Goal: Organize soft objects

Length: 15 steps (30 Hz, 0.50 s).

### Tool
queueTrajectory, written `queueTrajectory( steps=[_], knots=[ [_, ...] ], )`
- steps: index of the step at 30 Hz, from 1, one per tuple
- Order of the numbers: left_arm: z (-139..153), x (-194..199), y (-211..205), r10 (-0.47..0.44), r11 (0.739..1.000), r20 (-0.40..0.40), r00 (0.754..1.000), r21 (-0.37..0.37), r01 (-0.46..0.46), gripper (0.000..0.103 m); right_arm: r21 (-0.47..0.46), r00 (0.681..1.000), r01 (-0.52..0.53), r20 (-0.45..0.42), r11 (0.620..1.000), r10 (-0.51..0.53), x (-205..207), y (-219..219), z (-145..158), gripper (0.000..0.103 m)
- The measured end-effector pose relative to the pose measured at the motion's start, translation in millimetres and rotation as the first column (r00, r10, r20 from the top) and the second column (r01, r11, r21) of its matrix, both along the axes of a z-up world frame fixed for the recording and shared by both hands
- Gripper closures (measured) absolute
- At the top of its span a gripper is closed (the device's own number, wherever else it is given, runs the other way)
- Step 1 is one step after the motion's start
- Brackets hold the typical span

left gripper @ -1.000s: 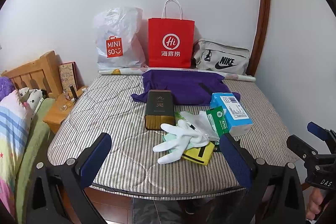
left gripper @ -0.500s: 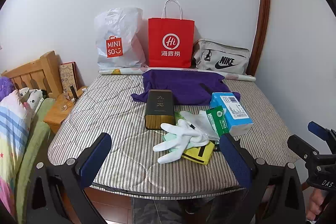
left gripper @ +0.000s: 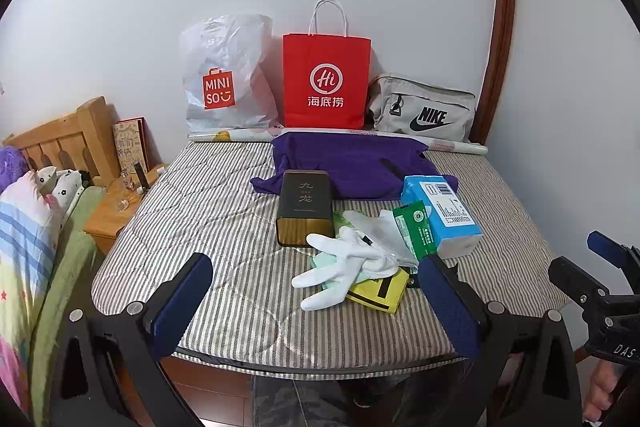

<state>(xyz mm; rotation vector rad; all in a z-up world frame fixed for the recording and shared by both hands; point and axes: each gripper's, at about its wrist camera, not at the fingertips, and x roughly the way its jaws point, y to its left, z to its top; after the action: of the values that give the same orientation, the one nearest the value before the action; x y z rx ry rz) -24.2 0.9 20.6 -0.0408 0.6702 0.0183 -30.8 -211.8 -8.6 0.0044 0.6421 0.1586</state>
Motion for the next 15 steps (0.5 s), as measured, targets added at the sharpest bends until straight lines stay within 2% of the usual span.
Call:
queueTrajectory(
  steps=[15],
  knots=[
    [-0.2,-1.8,0.0,0.0,1.0,0.0,1.0,0.003,0.0,0.0,0.001,1.0,-0.003,0.004,1.0,0.003,-1.3,0.4,1.4,0.0]
  ],
)
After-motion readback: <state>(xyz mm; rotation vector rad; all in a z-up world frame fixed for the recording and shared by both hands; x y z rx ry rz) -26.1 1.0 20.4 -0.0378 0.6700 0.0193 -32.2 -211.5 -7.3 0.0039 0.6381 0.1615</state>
